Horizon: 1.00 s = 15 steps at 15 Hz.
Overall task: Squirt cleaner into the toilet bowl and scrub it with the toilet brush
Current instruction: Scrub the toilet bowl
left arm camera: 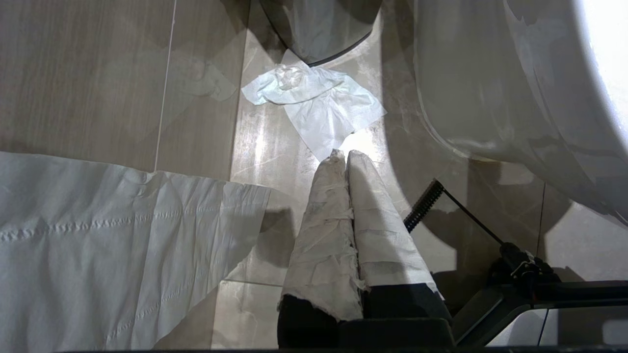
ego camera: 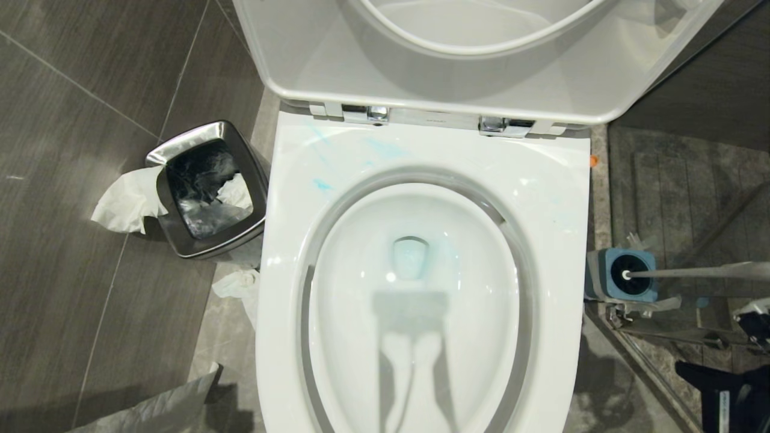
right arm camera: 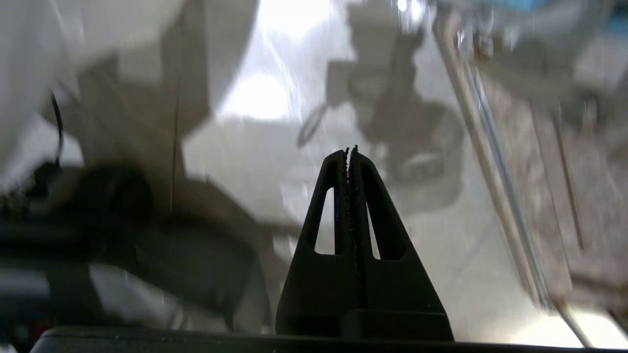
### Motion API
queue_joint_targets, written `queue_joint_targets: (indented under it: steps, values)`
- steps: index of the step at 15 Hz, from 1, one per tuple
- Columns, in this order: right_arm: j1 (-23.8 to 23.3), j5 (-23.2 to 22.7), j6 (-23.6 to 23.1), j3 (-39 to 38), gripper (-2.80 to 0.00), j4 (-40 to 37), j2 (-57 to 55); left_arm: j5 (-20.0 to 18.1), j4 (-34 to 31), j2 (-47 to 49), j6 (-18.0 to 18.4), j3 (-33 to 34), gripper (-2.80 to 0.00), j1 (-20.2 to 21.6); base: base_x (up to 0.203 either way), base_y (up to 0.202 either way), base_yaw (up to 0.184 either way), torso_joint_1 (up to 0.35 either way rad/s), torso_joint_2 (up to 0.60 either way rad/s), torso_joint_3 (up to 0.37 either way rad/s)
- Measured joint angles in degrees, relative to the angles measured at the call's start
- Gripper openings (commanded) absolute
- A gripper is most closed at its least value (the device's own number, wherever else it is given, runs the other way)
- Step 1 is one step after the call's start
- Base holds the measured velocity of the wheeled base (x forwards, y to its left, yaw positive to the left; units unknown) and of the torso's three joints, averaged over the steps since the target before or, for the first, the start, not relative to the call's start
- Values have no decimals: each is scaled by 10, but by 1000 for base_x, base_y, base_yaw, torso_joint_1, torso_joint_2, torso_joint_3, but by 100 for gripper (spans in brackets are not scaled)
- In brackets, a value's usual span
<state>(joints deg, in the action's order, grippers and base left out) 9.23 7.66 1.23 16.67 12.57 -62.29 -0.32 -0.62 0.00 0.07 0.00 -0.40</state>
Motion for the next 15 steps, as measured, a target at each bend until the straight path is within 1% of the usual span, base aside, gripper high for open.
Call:
queue_joint_targets:
  steps: [1, 2, 3, 4, 8, 11, 12, 14, 15]
  values:
    - [-1, 11, 1, -8, -280, -34, 27, 0, 0, 0, 0, 0, -280, 0, 0, 0, 0, 0, 0, 0]
    - [-2, 34, 3, -15, -280, -65, 48, 0, 0, 0, 0, 0, -280, 0, 0, 0, 0, 0, 0, 0]
    - [-4, 58, 4, -19, -280, -81, 64, 0, 0, 0, 0, 0, -280, 0, 0, 0, 0, 0, 0, 0]
    - [-5, 71, 4, -22, -280, -85, 78, 0, 0, 0, 0, 0, -280, 0, 0, 0, 0, 0, 0, 0]
    - [-6, 75, 3, -28, -280, -93, 106, 0, 0, 0, 0, 0, -280, 0, 0, 0, 0, 0, 0, 0]
    - [-13, 82, 3, -21, -280, -139, 112, 0, 0, 0, 0, 0, -280, 0, 0, 0, 0, 0, 0, 0]
    - [-18, 83, 3, -19, -280, -142, 113, 0, 0, 0, 0, 0, -280, 0, 0, 0, 0, 0, 0, 0]
    - [-29, 106, 1, -18, -280, -143, 115, 0, 0, 0, 0, 0, -280, 0, 0, 0, 0, 0, 0, 0]
    - [-31, 117, 2, -20, 0, -141, 112, 0, 0, 0, 0, 0, -280, 0, 0, 0, 0, 0, 0, 0]
